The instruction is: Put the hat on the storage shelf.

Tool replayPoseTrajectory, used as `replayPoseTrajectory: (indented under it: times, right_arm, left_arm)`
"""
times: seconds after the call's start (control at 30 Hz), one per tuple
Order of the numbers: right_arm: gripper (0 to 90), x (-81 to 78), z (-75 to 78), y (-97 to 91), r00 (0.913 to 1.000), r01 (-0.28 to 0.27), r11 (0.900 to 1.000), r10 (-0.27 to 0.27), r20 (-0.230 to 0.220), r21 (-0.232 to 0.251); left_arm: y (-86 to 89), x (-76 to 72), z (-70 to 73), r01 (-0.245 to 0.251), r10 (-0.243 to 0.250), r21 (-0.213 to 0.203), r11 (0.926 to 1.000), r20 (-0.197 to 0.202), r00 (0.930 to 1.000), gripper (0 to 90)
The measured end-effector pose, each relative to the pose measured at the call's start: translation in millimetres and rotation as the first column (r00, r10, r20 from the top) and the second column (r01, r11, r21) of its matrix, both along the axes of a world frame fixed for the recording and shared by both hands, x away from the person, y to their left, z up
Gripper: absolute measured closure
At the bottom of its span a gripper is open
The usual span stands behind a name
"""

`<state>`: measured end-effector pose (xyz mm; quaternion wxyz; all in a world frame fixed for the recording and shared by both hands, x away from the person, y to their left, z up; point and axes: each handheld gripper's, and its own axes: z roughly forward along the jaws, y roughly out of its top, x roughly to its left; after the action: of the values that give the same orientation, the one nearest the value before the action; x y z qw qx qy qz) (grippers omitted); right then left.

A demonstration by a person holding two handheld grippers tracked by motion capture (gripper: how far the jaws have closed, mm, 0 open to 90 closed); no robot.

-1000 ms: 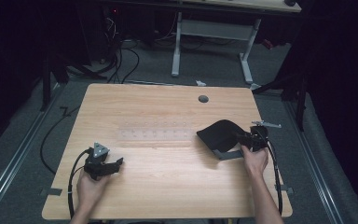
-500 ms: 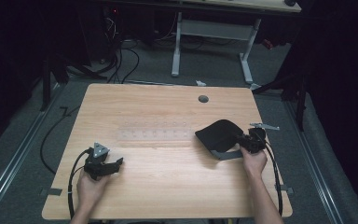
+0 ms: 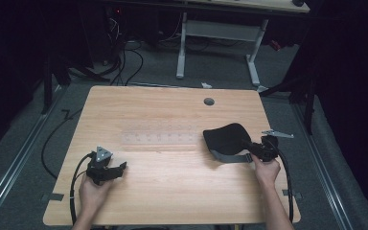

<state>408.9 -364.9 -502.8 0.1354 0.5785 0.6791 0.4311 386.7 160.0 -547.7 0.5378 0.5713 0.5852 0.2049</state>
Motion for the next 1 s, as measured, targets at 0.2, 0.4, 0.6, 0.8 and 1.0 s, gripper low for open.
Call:
replayPoseTrajectory:
  times: [0.2,0.4,0.6,0.8,1.0]
  right_arm:
    - [86.0,-4.8,1.8,-0.7,0.9999,-0.011,0.9996,0.011,0.011,0.028]
    - [86.2,-10.3,7.6,2.9,0.999,-0.034,0.9993,0.034,0.028,0.015]
    - [86.3,-21.0,15.3,0.9,0.9987,-0.028,0.9995,0.027,0.043,0.015]
    - [86.3,-31.0,20.9,-3.1,0.9986,-0.018,0.9995,0.017,0.051,0.025]
    - [86.2,-41.6,23.6,-7.3,0.9991,0.0,0.9995,-0.001,0.043,0.03]
  left_arm:
    - [0.0,0.0,0.0,0.0,0.0,0.0,1.0,0.0,1.0,29.6]
    - [-0.3,-0.5,0.0,0.0,0.0,0.0,1.0,-0.001,1.0,29.5]
    - [-0.4,-0.5,0.0,-0.001,0.001,0.0,1.0,-0.001,1.0,29.5]
    - [-0.4,-0.5,0.0,-0.001,0.001,0.0,1.0,-0.001,1.0,29.6]
    - [-0.4,-0.5,0.0,-0.001,0.001,0.0,1.0,-0.001,1.0,29.6]
